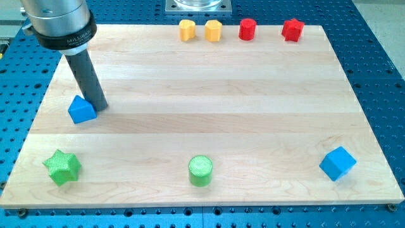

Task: Slide the triangle to the left of the green circle

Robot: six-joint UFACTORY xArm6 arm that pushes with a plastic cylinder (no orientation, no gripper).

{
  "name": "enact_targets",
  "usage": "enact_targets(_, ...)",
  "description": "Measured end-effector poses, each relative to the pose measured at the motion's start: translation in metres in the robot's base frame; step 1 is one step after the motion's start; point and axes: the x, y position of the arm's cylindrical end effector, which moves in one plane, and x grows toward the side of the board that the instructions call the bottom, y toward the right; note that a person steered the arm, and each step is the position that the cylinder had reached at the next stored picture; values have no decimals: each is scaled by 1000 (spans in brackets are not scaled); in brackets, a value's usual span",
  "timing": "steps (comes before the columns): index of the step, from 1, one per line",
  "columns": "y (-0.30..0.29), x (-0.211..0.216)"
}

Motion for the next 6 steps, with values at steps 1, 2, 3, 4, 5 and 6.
enact_targets(1, -66, -6)
enact_targets(2, -24, 26)
enact_targets(3, 57, 37)
enact_targets(4, 66, 34)
enact_targets(5, 80, 21)
enact_targets(6, 85, 48)
